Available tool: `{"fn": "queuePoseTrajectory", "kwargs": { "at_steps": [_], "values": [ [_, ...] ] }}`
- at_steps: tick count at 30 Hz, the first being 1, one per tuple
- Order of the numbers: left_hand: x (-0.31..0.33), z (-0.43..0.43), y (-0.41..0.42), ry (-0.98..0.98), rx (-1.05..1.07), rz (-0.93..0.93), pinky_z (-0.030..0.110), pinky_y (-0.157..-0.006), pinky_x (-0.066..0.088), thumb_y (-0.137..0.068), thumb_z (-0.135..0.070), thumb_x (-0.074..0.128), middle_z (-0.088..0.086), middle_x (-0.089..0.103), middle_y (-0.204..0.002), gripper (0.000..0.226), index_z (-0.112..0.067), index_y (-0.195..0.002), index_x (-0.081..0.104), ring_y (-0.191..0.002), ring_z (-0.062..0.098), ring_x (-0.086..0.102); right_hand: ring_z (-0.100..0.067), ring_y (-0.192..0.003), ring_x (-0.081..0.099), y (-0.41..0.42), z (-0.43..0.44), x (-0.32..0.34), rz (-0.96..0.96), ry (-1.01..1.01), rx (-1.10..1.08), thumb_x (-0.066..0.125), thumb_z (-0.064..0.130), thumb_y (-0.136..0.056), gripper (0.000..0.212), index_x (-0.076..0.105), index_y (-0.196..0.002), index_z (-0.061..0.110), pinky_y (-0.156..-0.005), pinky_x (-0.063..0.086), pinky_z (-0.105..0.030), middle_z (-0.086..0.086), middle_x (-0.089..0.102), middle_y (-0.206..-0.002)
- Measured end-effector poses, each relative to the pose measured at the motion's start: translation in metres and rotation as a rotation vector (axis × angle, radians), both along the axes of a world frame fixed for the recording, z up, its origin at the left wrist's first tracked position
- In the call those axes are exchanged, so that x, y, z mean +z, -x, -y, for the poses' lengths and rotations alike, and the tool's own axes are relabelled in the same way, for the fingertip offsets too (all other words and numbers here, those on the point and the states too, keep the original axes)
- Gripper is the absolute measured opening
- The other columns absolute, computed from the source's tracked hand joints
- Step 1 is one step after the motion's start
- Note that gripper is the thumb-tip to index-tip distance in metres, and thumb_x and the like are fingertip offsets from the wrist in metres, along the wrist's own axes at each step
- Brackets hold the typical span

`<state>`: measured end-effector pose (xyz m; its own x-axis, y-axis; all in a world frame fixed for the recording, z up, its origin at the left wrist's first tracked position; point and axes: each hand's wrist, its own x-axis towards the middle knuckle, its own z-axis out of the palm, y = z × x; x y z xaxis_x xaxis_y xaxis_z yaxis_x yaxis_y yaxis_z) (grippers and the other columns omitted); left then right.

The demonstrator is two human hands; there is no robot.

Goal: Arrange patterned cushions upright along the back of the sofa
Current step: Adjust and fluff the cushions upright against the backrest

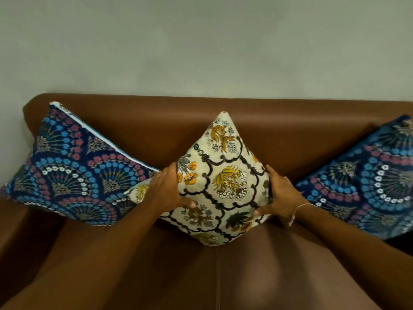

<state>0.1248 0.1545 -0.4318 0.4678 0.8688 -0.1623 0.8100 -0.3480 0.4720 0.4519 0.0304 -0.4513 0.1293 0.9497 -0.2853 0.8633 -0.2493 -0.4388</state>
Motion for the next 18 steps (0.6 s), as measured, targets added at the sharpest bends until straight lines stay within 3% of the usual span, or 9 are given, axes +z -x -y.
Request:
{"fn": "queuePoseTrajectory", "kwargs": {
  "at_steps": [2,4,7,9,12,18],
  "values": [
    [-0.011,0.0,-0.004,-0.049,0.049,0.023,0.045,-0.099,0.046,-0.037,-0.059,0.094,0.009,0.055,-0.133,0.12,-0.014,-0.134,0.039,-0.126,0.032,0.051,-0.035,-0.134,0.041,0.006,-0.012,-0.009,0.012,-0.039,-0.044,0.086,0.057,-0.051,0.135,0.007,-0.153,0.015,-0.111,0.032,-0.049,-0.011,0.039,-0.152],
    [-0.02,0.003,-0.008,-0.094,0.094,0.058,0.041,-0.088,0.047,-0.038,-0.053,0.096,0.007,0.058,-0.12,0.105,-0.018,-0.12,0.04,-0.117,0.031,0.053,-0.036,-0.116,0.054,0.011,-0.019,-0.016,0.068,-0.139,-0.065,0.084,0.045,-0.061,0.105,0.023,-0.141,0.015,-0.093,0.046,-0.045,-0.014,0.056,-0.131],
    [-0.022,0.005,-0.012,-0.196,0.11,0.134,0.037,-0.079,0.044,-0.041,-0.053,0.095,0.002,0.056,-0.111,0.101,-0.021,-0.116,0.037,-0.109,0.027,0.052,-0.033,-0.095,0.058,0.013,-0.011,-0.023,0.11,-0.328,-0.08,0.08,0.039,-0.069,0.072,0.03,-0.117,0.023,-0.073,0.045,-0.039,-0.007,0.059,-0.102],
    [-0.017,0.002,-0.016,-0.246,0.11,0.161,0.035,-0.077,0.042,-0.04,-0.055,0.095,0.0,0.056,-0.111,0.103,-0.021,-0.119,0.038,-0.106,0.024,0.05,-0.032,-0.091,0.058,0.006,-0.006,-0.022,0.095,-0.409,-0.116,0.081,0.037,-0.068,0.071,0.031,-0.117,0.024,-0.071,0.046,-0.04,-0.006,0.058,-0.098],
    [-0.014,0.0,-0.027,-0.247,0.118,0.181,0.035,-0.08,0.044,-0.041,-0.051,0.096,0.002,0.055,-0.116,0.104,-0.02,-0.124,0.04,-0.109,0.022,0.049,-0.031,-0.097,0.058,-0.006,-0.008,-0.016,0.137,-0.43,-0.123,0.083,0.036,-0.068,0.079,0.032,-0.127,0.024,-0.075,0.049,-0.043,-0.008,0.062,-0.107],
    [-0.023,-0.002,-0.032,-0.172,0.122,0.189,0.048,-0.102,0.046,-0.042,-0.043,0.098,0.012,0.053,-0.13,0.118,-0.011,-0.138,0.038,-0.126,0.034,0.049,-0.032,-0.112,0.055,-0.001,-0.017,-0.017,0.103,-0.364,-0.14,0.084,0.036,-0.065,0.089,0.033,-0.137,0.025,-0.088,0.051,-0.049,-0.006,0.056,-0.124]
  ]
}}
